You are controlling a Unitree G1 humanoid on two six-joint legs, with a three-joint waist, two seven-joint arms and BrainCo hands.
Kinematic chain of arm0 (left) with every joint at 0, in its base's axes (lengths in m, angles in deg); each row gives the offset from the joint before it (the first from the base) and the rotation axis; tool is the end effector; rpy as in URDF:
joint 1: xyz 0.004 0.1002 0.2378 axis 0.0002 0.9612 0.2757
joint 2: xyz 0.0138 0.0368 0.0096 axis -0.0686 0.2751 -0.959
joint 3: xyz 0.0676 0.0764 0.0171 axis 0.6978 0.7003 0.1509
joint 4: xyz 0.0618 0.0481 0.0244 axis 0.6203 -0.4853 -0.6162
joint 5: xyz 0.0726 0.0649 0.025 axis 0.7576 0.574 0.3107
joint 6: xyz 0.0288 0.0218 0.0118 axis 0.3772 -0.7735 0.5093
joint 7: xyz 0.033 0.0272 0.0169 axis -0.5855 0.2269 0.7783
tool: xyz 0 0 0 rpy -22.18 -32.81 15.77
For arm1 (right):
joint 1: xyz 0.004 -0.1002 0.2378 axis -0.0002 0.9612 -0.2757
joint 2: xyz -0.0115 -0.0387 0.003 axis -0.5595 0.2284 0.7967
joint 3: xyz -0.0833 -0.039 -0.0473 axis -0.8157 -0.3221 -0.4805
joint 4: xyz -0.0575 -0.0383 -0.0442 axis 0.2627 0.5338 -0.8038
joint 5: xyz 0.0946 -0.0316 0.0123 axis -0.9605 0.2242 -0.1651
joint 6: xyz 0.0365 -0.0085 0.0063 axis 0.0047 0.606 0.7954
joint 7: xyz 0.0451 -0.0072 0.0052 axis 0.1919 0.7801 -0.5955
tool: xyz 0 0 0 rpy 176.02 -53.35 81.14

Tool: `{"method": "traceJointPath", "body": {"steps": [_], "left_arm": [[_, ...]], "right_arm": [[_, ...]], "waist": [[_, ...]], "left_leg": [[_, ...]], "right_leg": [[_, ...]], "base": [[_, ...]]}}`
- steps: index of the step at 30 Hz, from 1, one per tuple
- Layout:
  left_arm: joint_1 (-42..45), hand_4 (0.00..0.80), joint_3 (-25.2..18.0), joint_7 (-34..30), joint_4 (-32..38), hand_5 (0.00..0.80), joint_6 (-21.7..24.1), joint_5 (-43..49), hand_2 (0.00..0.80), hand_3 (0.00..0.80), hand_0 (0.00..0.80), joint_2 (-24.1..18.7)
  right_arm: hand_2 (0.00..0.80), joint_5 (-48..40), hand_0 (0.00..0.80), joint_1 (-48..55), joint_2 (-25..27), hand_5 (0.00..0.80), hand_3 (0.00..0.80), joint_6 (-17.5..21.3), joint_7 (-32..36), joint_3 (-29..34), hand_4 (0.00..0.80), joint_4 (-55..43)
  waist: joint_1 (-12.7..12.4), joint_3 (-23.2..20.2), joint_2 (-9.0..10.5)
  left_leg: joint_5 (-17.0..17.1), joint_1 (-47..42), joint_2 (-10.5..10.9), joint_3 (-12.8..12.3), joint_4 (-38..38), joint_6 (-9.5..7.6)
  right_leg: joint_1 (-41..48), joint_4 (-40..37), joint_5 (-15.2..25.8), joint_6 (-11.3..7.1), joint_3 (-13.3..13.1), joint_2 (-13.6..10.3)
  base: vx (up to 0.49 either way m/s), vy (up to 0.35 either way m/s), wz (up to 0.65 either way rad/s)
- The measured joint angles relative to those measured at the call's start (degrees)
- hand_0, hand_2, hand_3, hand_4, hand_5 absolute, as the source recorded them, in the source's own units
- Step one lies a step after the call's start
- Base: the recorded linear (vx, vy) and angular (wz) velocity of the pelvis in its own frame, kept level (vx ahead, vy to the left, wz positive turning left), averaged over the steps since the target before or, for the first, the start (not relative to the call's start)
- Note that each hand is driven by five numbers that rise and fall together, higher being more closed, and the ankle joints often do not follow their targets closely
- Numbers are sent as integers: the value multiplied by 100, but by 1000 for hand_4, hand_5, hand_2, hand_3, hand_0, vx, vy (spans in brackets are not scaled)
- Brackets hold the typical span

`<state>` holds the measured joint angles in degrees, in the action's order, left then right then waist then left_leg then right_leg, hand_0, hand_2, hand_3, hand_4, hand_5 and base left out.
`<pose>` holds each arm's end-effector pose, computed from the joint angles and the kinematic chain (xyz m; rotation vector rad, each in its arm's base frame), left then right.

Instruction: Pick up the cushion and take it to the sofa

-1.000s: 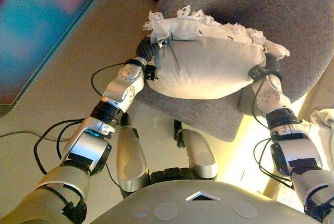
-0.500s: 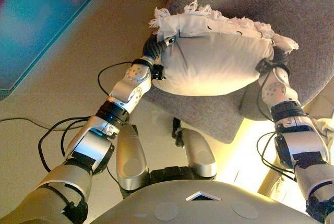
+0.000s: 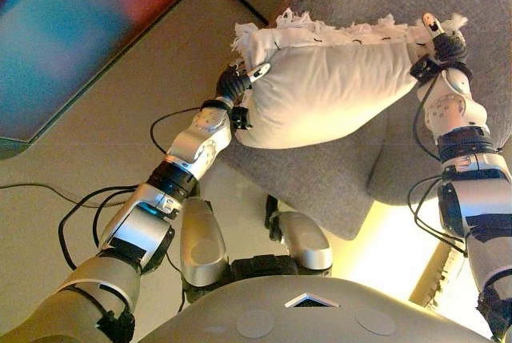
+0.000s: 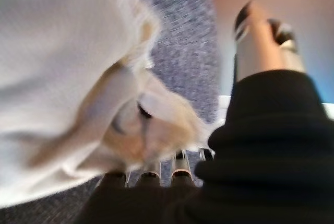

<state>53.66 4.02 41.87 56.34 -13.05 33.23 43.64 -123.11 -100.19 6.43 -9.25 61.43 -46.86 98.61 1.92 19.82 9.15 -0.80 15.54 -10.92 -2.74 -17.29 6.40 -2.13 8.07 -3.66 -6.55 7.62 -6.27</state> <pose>0.2881 0.1086 0.0806 -0.0789 0.2089 -0.1596 0.3278 -0.2592 0.1360 0.3449 0.1066 -0.5399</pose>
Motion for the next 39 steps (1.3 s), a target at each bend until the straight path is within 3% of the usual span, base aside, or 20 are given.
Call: {"method": "traceJointPath", "body": {"steps": [6,9,15,22,28,34,39], "left_arm": [[517,0,-118,-159,33,0,23,-20,0,0,0,-162],[888,0,-408,-265,113,0,33,-210,0,0,0,-289],[1542,0,-993,-522,432,0,152,-234,0,0,0,-466],[2204,0,-1179,-844,482,0,357,-233,0,0,0,-498],[2826,0,-1441,-1213,634,0,600,-230,0,0,0,-587],[3263,0,-1657,-1839,936,0,804,-319,0,0,0,-472],[3716,0,-1673,-2204,945,0,1158,-453,0,0,0,-76]], "right_arm": [[0,4,0,230,1,0,0,-5,-58,164,0,-27],[0,9,0,454,56,0,0,-49,-95,393,0,-161],[0,6,0,1049,588,0,0,-119,-113,788,0,-348],[0,5,0,1363,825,0,0,-28,-138,1243,0,-383],[0,140,0,2341,798,0,0,220,182,1399,0,-1350],[0,245,0,3803,-330,0,0,598,1052,1610,0,-2382],[0,-36,0,4622,-1436,0,0,936,2097,1042,0,-2605]], "waist": [[-3,-388,-33],[-4,-464,-53],[-133,-790,-184],[-139,-1044,-243],[-108,-1163,-356],[23,-1327,-467],[187,-1454,-587]], "left_leg": [[1,-34,17,-21,76,1],[-3,-248,49,-33,156,3],[-22,-512,36,-164,322,-10],[77,-750,114,-253,583,23],[235,-996,233,-380,961,-7],[384,-1203,312,-512,1357,-47],[505,-1399,369,-739,1691,-61]], "right_leg": [[25,-51,1,0,-50,-18],[260,-176,8,-12,-56,-39],[555,-391,20,-17,-80,-48],[678,-493,23,-20,-79,-122],[697,-543,32,-37,-153,-225],[682,-609,60,-88,-239,-283],[582,-641,93,-133,-409,-301]], "base": [[61,55,0],[127,65,3],[75,78,2],[-24,165,-2],[-66,179,-5],[-137,137,-8],[-164,105,-19]]}}
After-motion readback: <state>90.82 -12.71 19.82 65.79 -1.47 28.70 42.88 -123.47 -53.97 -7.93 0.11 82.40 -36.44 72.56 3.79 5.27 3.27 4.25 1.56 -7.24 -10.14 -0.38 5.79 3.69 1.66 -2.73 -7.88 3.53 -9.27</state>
